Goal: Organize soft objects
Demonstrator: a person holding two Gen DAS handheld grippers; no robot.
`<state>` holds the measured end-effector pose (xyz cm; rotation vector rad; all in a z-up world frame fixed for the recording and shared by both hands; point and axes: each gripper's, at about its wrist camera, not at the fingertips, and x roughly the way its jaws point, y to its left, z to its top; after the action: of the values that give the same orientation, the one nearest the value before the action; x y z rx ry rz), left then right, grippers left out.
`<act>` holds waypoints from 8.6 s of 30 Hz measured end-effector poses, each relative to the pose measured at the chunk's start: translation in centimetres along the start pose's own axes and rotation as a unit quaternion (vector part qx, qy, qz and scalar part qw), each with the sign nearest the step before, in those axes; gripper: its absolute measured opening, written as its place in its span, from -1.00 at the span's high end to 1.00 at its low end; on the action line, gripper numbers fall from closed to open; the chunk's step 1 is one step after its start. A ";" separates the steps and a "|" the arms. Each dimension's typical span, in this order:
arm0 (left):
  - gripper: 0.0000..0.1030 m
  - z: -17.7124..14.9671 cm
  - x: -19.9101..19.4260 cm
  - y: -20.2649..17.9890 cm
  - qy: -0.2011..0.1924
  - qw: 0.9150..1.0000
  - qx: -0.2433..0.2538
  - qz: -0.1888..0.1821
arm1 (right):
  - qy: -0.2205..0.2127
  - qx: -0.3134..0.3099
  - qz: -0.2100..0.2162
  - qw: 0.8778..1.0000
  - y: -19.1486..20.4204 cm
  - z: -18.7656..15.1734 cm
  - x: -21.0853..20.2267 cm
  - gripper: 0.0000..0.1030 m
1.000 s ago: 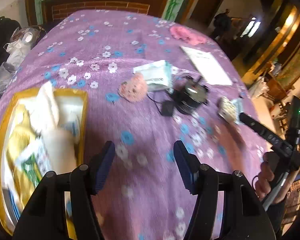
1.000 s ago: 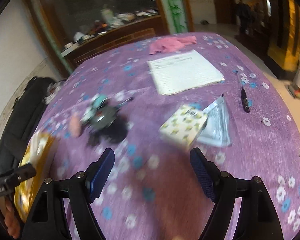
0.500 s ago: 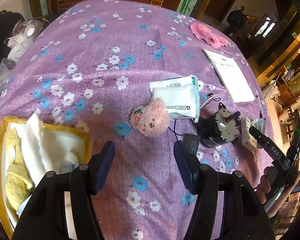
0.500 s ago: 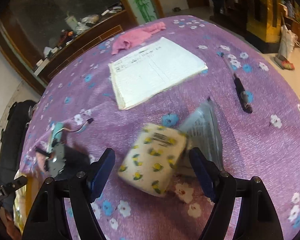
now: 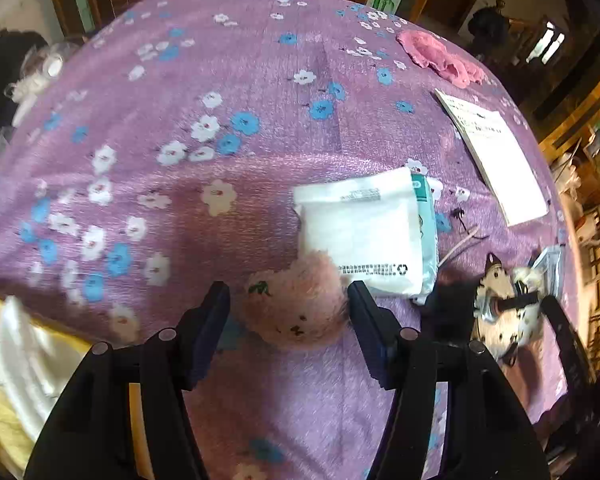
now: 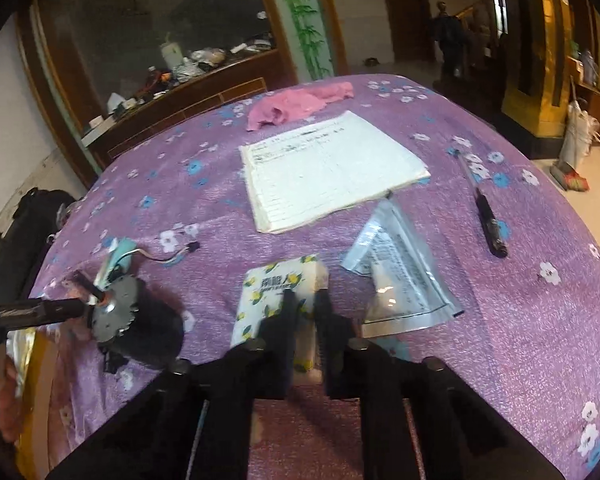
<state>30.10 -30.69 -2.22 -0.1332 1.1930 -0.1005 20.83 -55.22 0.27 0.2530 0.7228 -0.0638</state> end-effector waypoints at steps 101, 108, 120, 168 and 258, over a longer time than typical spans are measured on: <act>-0.40 -20.6 -15.0 3.0 -0.089 0.993 -0.018 -0.080 | 0.095 -0.056 0.191 0.975 6.0 -10.1 -10.4 -0.53; -0.40 -20.4 -13.8 1.7 -0.074 0.995 -0.013 -0.068 | 0.090 -0.019 0.180 0.979 1.5 -8.3 -10.2 -0.36; -0.40 -19.2 -12.0 1.5 -0.060 0.995 -0.026 -0.071 | 0.076 0.034 0.110 0.990 -4.7 -2.4 -8.7 -0.36; -0.40 2.8 1.8 -1.4 -0.010 0.999 -0.046 0.018 | 0.083 -0.007 0.033 0.996 -4.3 3.5 0.8 0.93; -0.57 -23.4 -17.5 20.2 -0.154 0.970 -0.183 -0.038 | 0.099 -0.188 0.292 0.933 27.6 -12.4 -9.2 -0.04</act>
<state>2.09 -9.36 2.18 -0.5023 0.8855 0.0736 9.92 -25.63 3.15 0.0994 0.8190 0.6717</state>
